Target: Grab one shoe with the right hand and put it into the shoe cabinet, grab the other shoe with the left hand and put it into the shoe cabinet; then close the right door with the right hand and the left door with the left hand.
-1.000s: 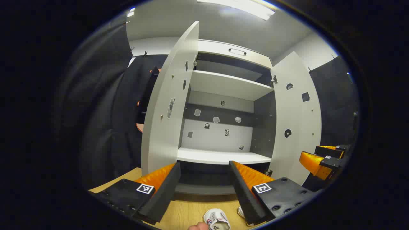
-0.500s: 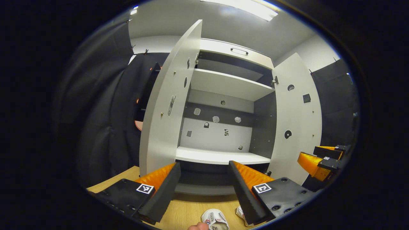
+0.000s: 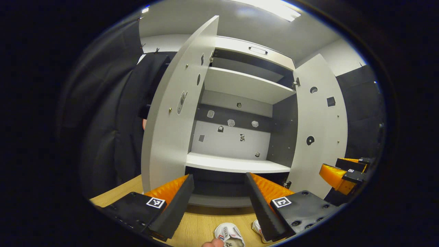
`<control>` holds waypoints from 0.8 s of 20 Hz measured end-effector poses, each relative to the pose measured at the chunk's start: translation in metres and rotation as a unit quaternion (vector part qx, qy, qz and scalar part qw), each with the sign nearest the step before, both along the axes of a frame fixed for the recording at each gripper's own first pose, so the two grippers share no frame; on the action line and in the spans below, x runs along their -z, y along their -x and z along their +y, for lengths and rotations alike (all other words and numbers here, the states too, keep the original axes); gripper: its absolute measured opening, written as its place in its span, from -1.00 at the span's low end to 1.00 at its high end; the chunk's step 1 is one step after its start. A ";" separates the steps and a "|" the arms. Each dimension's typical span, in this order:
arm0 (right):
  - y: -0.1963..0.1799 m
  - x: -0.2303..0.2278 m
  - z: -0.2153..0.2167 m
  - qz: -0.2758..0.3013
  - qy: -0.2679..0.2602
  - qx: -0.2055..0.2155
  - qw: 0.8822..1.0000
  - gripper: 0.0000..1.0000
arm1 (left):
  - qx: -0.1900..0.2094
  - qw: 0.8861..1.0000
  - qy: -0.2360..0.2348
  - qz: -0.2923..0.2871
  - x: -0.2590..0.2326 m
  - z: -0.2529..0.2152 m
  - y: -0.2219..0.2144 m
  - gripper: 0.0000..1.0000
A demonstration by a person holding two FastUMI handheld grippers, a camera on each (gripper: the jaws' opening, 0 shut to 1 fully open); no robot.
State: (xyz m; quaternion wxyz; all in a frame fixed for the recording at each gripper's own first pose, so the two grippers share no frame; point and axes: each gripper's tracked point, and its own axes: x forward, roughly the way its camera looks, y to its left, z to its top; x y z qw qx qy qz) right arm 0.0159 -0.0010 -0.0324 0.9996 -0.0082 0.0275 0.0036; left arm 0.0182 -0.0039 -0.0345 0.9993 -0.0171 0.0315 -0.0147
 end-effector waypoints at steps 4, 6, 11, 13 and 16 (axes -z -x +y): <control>0.003 0.081 -0.002 0.071 0.012 -0.005 0.997 0.88 | 0.020 0.998 -0.002 0.054 0.058 -0.012 0.001 0.94; 0.007 0.136 -0.002 0.122 0.010 -0.010 0.992 0.88 | 0.029 0.995 -0.017 0.095 0.101 -0.017 0.009 0.94; 0.027 0.277 -0.016 0.268 0.006 -0.007 0.963 0.89 | 0.043 0.976 -0.044 0.209 0.218 -0.017 0.036 0.95; 0.033 0.317 -0.022 0.306 0.007 -0.002 0.952 0.90 | 0.037 0.968 -0.060 0.242 0.250 -0.009 0.040 0.94; 0.030 0.360 -0.020 0.345 0.016 -0.009 0.938 0.89 | 0.035 0.956 -0.066 0.284 0.294 -0.004 0.036 0.95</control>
